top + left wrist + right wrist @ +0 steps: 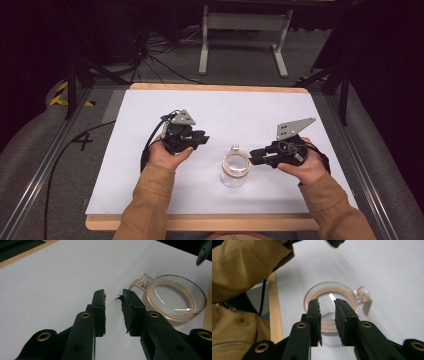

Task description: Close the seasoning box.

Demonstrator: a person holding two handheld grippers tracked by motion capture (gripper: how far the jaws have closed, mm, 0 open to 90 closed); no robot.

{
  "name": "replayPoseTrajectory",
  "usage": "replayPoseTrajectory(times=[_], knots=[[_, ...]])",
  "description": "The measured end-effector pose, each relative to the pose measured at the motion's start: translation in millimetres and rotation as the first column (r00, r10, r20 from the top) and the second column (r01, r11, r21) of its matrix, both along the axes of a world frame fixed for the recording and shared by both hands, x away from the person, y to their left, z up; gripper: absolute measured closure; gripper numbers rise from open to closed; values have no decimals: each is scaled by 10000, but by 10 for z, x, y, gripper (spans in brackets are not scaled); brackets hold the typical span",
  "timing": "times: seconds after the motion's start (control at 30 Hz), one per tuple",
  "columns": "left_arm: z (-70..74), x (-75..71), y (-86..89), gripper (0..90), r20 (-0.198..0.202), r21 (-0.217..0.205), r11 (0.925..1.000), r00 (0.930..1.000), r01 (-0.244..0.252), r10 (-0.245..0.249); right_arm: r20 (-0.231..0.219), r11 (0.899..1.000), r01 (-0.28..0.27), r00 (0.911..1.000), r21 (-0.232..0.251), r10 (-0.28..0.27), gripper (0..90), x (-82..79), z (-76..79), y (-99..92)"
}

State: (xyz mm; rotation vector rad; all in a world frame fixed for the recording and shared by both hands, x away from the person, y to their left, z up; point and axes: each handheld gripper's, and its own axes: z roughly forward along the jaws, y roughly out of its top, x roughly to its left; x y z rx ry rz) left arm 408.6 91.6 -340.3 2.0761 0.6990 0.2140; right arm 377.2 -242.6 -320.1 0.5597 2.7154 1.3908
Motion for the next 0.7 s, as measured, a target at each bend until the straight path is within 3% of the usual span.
replayPoseTrajectory(times=[0.17, 0.27, 0.4, 0.7], knots=[[-4, -24, 152, 701, 148, 29, 9988, 9987, -498, 497, 645, 9953, 849, 9941, 456, -877, 624, 94, 80, -156], [-19, -34, 189, 687, 164, 56, 9975, 9974, -704, 703, 786, 9911, 1218, 9889, 540, -1258, 600, 145, 93, -228], [-59, -30, 257, 663, 240, 183, 9930, 9929, -1166, 1161, 1031, 9761, 2078, 9715, 637, -2135, 561, 280, 58, -387], [-181, 59, 374, 642, 245, 373, 9810, 9816, -1904, 1895, 837, 9426, 3327, 9388, 293, -3340, 515, 542, -191, -686]])
